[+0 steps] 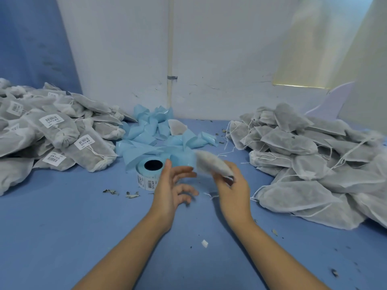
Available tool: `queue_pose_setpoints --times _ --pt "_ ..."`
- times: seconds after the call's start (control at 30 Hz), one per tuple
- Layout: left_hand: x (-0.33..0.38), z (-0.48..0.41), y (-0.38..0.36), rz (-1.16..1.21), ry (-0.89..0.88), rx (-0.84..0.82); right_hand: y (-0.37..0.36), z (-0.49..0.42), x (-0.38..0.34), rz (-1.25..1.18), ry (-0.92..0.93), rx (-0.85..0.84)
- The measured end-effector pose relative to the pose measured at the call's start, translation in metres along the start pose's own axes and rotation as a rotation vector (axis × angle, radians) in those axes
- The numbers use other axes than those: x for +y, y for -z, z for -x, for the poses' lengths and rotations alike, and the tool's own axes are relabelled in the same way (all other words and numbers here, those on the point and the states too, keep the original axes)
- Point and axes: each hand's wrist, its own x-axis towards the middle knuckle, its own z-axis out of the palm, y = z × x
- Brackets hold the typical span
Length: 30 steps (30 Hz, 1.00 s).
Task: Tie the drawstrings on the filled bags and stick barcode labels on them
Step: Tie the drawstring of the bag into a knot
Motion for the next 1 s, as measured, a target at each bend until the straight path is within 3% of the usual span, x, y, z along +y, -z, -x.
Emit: queue_pose_setpoints --times 0.1,0.27,0.57,0.67,0.77,0.9,1.0 --pt "-0.002 0.002 -0.003 -0.067 -0.058 -0.011 -0.003 -0.003 -0.001 -0.250 -0.206 0.115" --pt "-0.011 0.004 -0.007 -0.246 -0.082 -0.151 -0.003 -0.005 0.000 -0.410 -0.396 0.063" --pt "-0.016 -0.002 -0.004 -0.484 -0.106 0.055 0.004 -0.014 0.006 -0.585 -0.532 -0.051" --pt "-0.015 -0.002 -0.004 -0.524 -0.111 0.032 0.003 -0.011 0.008 -0.472 -0.471 -0.144" --pt "-0.014 -0.001 -0.005 -0.510 -0.096 -0.016 -0.003 -0.007 0.007 -0.286 -0.446 -0.045" --pt "-0.008 -0.004 -0.002 -0.239 -0.006 -0.050 -0.007 -0.006 0.005 -0.114 -0.402 0.093" --pt "-0.007 -0.006 0.001 -0.171 0.004 -0.050 -0.007 -0.003 0.003 -0.087 -0.379 0.005"
